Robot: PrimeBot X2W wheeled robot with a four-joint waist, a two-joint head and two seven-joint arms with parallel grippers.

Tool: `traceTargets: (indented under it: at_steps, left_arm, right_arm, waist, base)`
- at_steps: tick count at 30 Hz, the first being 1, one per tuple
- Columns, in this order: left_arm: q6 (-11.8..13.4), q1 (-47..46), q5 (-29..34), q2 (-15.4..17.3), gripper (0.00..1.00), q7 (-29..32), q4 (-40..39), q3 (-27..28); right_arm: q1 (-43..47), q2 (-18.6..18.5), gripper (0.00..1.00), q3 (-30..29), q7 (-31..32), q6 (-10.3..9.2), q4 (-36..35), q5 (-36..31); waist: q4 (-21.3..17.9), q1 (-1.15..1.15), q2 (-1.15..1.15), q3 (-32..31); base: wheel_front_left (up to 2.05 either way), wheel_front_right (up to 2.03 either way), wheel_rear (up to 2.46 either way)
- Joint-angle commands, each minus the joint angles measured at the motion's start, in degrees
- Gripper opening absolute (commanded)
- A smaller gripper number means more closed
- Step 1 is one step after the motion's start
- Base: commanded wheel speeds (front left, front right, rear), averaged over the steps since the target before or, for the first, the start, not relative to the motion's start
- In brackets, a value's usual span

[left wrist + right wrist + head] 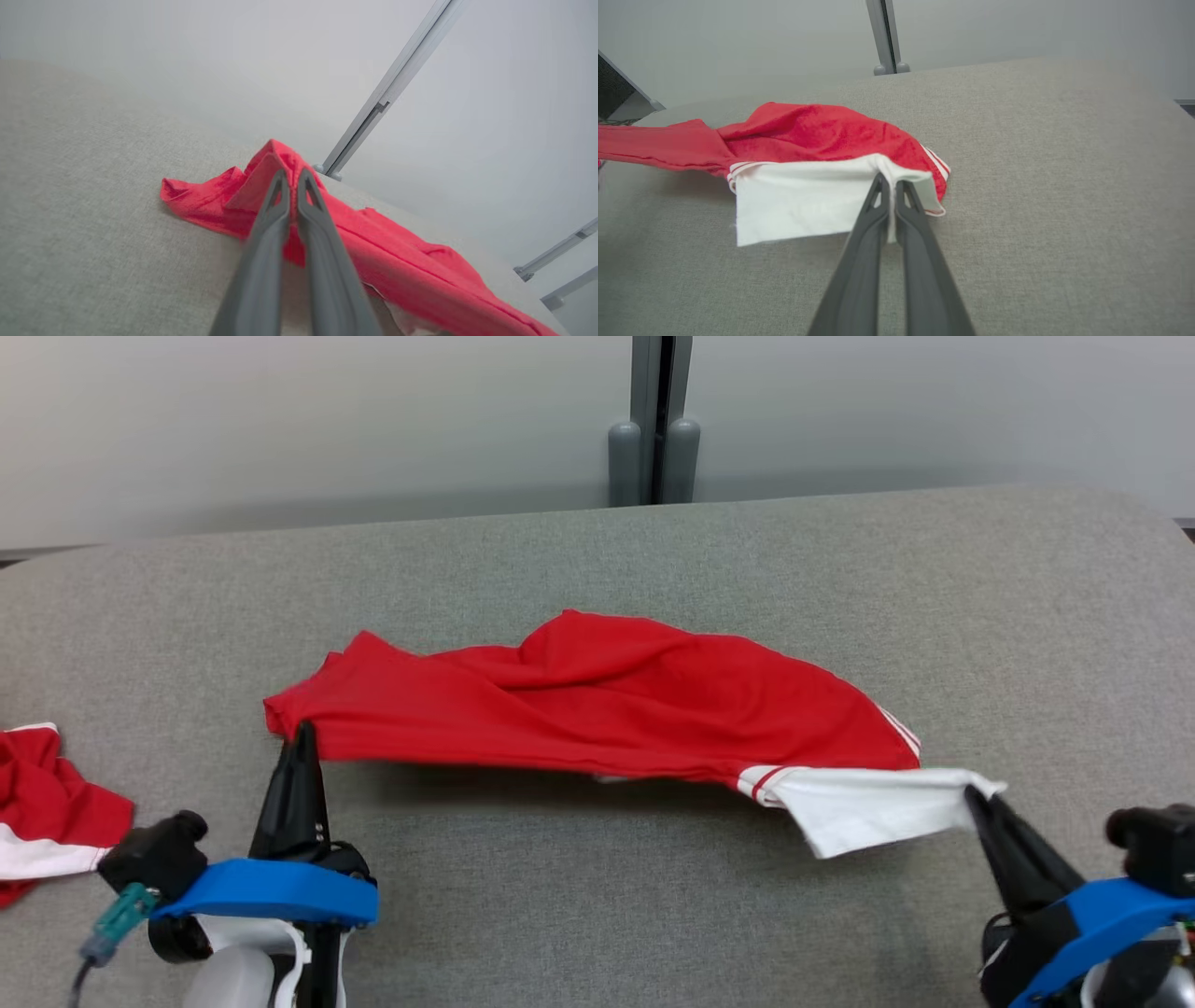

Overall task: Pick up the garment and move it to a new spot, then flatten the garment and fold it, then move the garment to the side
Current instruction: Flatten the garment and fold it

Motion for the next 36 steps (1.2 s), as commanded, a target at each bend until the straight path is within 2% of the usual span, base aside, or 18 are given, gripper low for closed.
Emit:
traceTargets:
  at_steps: [1,2,8,13,16,20,24,29,33,36]
  left_arm:
    - [-0.4,1.2,-1.4,0.9,0.0,1.2,-4.3,0.2]
    - [-0.4,1.2,-1.4,0.9,0.0,1.2,-4.3,0.2]
    - [-0.3,4.1,-7.4,3.2,0.0,8.8,-23.5,-0.2]
    - [2.0,4.3,-11.2,5.0,0.0,16.0,-36.4,0.2]
    - [3.3,2.3,-14.3,5.3,0.0,19.7,-41.1,0.5]
    - [4.6,-2.0,-15.5,7.4,0.0,23.8,-42.6,1.3]
    - [5.6,-8.6,-15.9,9.1,0.0,26.5,-40.0,2.1]
    - [6.0,-19.3,-14.8,10.4,0.0,27.6,-32.9,2.7]
    - [6.1,-30.1,-14.3,9.8,0.0,26.7,-24.8,3.0]
    - [6.1,-38.3,-13.7,10.0,0.0,25.3,-18.8,4.0]
  right_arm:
    - [-0.4,0.0,0.0,-0.7,0.3,0.03,-2.2,0.5]
    - [-0.4,0.0,0.0,-0.7,0.3,0.03,-2.2,0.5]
    - [-1.3,0.0,0.0,-4.5,1.2,0.03,-12.2,1.2]
    - [-3.7,0.0,0.0,-6.9,3.2,0.03,-20.5,-0.9]
    - [-6.8,-0.1,0.0,-7.3,5.0,0.03,-24.1,-2.4]
    - [-14.2,-3.4,0.0,-6.4,7.3,0.03,-25.3,-2.6]
    - [-24.6,-6.5,0.0,-4.4,8.8,0.03,-18.9,0.6]
    - [-39.6,-9.6,0.0,0.1,7.6,0.03,-4.8,3.4]
    - [-53.7,-12.0,0.0,4.7,3.0,0.03,7.3,3.6]
    - [-63.9,-12.0,0.0,7.0,-2.3,0.03,15.5,3.8]
  waist:
    - [0.1,0.0,0.0,-0.6]
    - [0.1,0.0,0.0,-0.6]
    - [0.0,0.0,0.0,-1.6]
    - [-0.7,0.0,0.0,-1.4]
    - [-1.0,0.0,0.0,-0.4]
    - [-1.6,0.0,0.0,2.3]
    - [-2.2,0.0,0.0,6.7]
    - [-2.4,0.0,0.0,13.4]
    - [-2.2,0.0,0.0,18.2]
    - [-2.4,0.0,0.0,20.5]
  base:
    - [0.0,0.0,0.0]
    - [0.0,0.0,0.0]
    - [0.0,0.0,0.0]
    - [0.0,0.0,0.0]
    - [0.0,0.0,0.0]
    - [0.0,0.0,0.0]
    - [0.0,0.0,0.0]
    - [0.0,0.0,0.0]
    - [0.0,0.0,0.0]
    - [0.0,0.0,0.0]
